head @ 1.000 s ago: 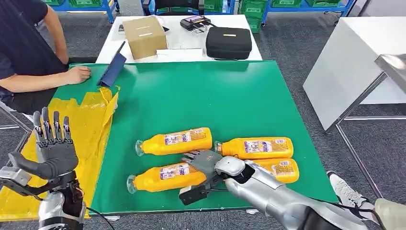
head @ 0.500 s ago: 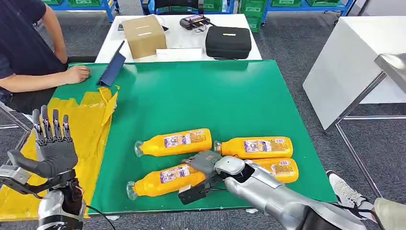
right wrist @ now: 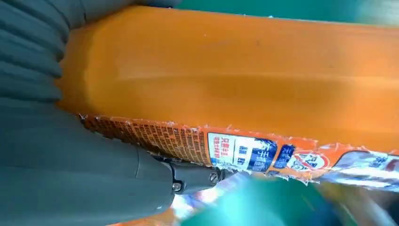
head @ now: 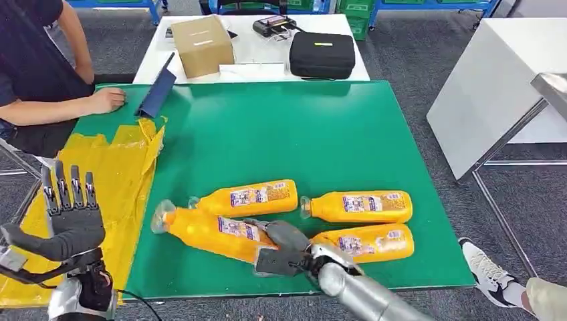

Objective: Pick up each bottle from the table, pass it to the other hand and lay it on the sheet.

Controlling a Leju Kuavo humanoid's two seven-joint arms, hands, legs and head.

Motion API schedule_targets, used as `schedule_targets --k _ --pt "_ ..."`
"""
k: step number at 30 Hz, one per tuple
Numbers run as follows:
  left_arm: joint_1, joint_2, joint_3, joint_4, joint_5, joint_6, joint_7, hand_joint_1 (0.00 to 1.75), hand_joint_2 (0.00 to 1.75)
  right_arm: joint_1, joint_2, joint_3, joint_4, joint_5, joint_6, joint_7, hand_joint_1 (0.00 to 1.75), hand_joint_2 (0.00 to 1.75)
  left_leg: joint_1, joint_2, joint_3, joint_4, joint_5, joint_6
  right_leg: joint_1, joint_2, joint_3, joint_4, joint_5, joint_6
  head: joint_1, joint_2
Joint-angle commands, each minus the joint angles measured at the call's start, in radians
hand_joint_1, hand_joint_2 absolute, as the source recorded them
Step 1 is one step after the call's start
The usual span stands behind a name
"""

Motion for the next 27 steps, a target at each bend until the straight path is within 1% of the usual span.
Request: schedule_targets --k 1,3,6,11,15,18,21,22,25,27 --pt "0.077 -0.042 -0.006 -0.094 -0.009 -0.044 0.032 0.0 1.75 0.263 0.074 -0.417 -0.444 0.006 -0.004 -0.068 1.75 1.75 0.0 -0.007 -0.008 0.001 0.0 -0.001 0.0 -0.004 -0.006 0.0 -0.002 0.0 0.0 0.0" --pt "0.081 -0.042 -0.029 -0.09 -0.026 -0.049 0.037 0.0 1.75 0.264 0.084 -0.419 -0.434 0.018 -0.01 -0.078 1.75 1.75 -0.001 -0.012 -0.009 0.0 0.0 -0.001 0.0 -0.007 -0.006 0.0 -0.004 0.0 0.001 0.0" --pt "0.081 -0.042 -0.029 -0.09 -0.026 -0.049 0.037 0.0 1.75 0.264 0.084 -0.419 -0.434 0.018 -0.01 -0.078 1.75 1.75 -0.001 -0.007 -0.015 0.0 0.001 -0.001 -0.001 -0.005 -0.013 0.0 -0.001 0.0 0.0 0.0" --pt "0.081 -0.042 -0.029 -0.09 -0.026 -0.049 0.037 0.0 1.75 0.264 0.084 -0.419 -0.434 0.018 -0.01 -0.078 1.75 1.75 -0.001 -0.009 -0.015 0.0 0.002 0.0 -0.002 -0.005 -0.012 0.0 -0.001 -0.001 0.001 0.0" --pt "0.082 -0.04 -0.046 -0.091 -0.039 -0.053 0.037 0.0 1.75 0.264 0.095 -0.422 -0.427 0.033 -0.023 -0.093 1.75 1.75 -0.002 -0.008 -0.015 0.0 0.002 0.0 -0.002 -0.006 -0.013 0.0 -0.001 0.0 0.001 0.0" --pt "0.105 -0.048 -0.122 -0.119 -0.103 -0.055 0.038 0.0 1.75 0.262 0.113 -0.423 -0.428 0.05 -0.041 -0.099 1.75 1.75 -0.002 -0.009 -0.014 0.0 0.002 0.0 -0.002 -0.005 -0.012 0.0 -0.001 0.0 0.001 0.0" --pt "0.137 -0.054 -0.222 -0.164 -0.185 -0.038 0.021 0.0 1.75 0.246 0.118 -0.403 -0.396 0.069 -0.035 -0.074 1.75 1.75 -0.002 -0.008 -0.015 0.0 0.003 0.001 -0.002 -0.006 -0.013 0.0 -0.001 0.0 0.001 0.0" --pt "0.147 -0.051 -0.269 -0.182 -0.219 -0.026 0.013 0.0 1.75 0.237 0.116 -0.386 -0.374 0.091 -0.03 -0.055 1.75 1.75 -0.002 -0.009 -0.015 0.0 0.002 0.001 -0.002 -0.005 -0.012 0.0 -0.001 0.0 0.0 0.0" --pt "0.155 -0.031 -0.357 -0.191 -0.202 -0.042 0.032 0.0 1.75 0.216 0.116 -0.322 -0.295 0.148 -0.011 -0.019 1.75 1.75 -0.001 -0.008 -0.015 0.0 0.002 0.001 -0.002 -0.005 -0.012 -0.001 0.0 0.0 0.001 0.0" --pt "0.15 -0.017 -0.388 -0.184 -0.204 -0.042 0.035 0.0 1.75 0.197 0.113 -0.27 -0.237 0.189 -0.001 0.001 1.75 1.75 -0.001 -0.007 -0.015 -0.001 0.003 0.001 -0.002 -0.004 -0.012 -0.001 0.0 0.0 0.001 0.0"
